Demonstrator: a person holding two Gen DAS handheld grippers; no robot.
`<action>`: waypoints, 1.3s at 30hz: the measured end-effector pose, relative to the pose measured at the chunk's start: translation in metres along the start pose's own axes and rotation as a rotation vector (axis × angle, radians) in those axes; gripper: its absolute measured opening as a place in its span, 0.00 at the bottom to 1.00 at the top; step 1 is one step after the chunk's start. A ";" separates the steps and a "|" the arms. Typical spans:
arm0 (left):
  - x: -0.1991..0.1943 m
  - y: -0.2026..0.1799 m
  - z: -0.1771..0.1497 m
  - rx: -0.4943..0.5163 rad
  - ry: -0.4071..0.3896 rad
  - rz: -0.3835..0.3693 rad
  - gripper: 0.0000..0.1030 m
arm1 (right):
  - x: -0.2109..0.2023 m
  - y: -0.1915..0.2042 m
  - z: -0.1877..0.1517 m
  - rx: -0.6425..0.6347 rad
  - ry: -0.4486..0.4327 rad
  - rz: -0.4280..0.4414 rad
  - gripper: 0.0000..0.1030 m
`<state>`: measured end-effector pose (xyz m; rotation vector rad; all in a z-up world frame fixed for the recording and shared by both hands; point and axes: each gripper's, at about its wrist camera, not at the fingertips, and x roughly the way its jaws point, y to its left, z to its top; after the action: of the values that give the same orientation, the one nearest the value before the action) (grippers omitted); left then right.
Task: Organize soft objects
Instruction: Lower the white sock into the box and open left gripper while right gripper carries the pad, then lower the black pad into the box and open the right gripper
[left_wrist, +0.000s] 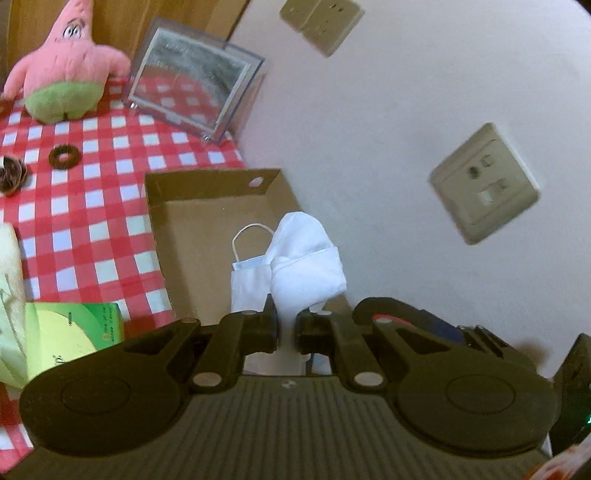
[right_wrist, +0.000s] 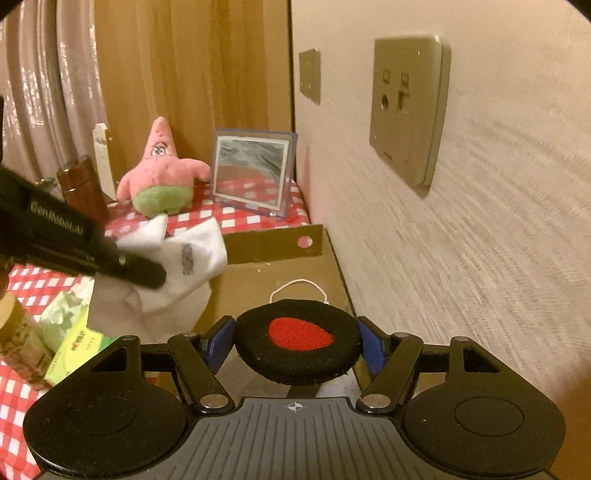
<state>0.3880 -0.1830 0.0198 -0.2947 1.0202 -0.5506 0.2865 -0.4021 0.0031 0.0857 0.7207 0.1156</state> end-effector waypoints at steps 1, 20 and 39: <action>0.005 0.003 -0.002 -0.010 0.000 0.009 0.07 | 0.004 -0.001 0.000 0.003 0.002 -0.005 0.68; 0.056 0.043 -0.001 -0.088 0.008 0.087 0.30 | 0.057 0.002 0.000 -0.038 0.008 -0.027 0.68; 0.016 0.051 -0.011 -0.024 -0.041 0.130 0.30 | 0.068 0.020 0.006 -0.042 -0.005 0.022 0.68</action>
<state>0.4000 -0.1490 -0.0218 -0.2576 0.9992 -0.4134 0.3395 -0.3733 -0.0345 0.0541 0.7124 0.1510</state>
